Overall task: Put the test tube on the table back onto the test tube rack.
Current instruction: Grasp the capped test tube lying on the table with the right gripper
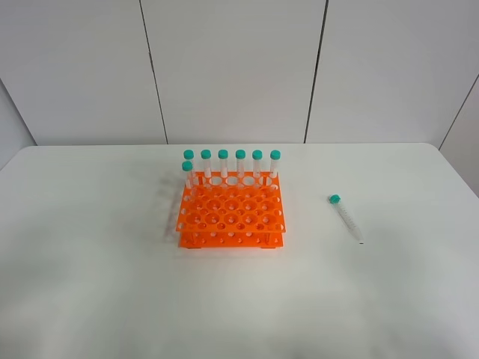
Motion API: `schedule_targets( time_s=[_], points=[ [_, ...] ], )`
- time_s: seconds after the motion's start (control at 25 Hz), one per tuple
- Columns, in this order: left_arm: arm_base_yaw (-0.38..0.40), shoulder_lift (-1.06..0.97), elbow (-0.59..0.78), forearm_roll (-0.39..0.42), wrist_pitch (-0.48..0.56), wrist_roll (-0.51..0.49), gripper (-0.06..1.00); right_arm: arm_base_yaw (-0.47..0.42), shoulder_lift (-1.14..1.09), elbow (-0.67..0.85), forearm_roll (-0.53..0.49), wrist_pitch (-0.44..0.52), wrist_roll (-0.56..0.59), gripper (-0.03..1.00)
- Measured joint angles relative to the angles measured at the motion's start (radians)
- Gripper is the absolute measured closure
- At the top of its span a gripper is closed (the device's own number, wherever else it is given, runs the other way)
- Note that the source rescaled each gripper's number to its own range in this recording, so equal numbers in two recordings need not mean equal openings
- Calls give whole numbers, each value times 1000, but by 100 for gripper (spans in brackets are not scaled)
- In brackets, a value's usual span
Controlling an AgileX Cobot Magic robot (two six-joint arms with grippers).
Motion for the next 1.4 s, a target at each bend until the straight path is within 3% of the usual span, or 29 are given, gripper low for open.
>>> schedule_targets(
  time_s=[0.48,0.84,1.4],
  points=[
    [0,0,0,0,0,-1,9,0,52,-17,-3,-7,0,-3],
    [0,0,0,0,0,-1,9,0,636,-287,2,-73,-34,-3],
    [0,0,0,0,0,-1,9,-3,1392,-640,24,46,-90,-3]
  ],
)
